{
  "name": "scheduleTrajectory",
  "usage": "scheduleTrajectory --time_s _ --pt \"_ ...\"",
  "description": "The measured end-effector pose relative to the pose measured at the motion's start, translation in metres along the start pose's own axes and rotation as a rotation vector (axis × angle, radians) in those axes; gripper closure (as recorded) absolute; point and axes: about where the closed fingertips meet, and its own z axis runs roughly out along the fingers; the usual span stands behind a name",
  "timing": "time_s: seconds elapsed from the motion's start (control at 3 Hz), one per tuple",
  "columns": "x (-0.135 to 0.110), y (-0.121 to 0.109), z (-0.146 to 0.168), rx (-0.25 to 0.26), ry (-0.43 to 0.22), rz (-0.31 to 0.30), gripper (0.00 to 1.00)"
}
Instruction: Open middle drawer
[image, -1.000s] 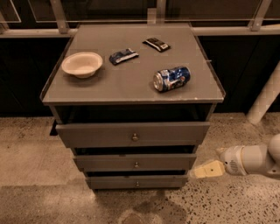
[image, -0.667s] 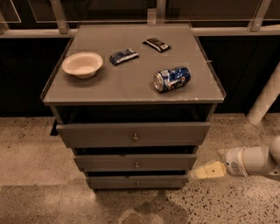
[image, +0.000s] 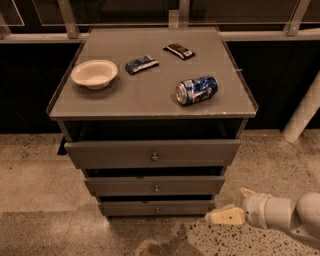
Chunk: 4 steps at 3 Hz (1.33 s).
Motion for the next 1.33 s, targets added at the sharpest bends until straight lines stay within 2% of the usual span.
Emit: scheduleTrajectory --time_s 0.33,1.33 --pt "-0.0007 -0.0032 0.0105 0.031 -0.032 -0.007 0.14" --pt "-0.0004 -0.0039 0.0100 0.033 -0.031 -0.006 0.84"
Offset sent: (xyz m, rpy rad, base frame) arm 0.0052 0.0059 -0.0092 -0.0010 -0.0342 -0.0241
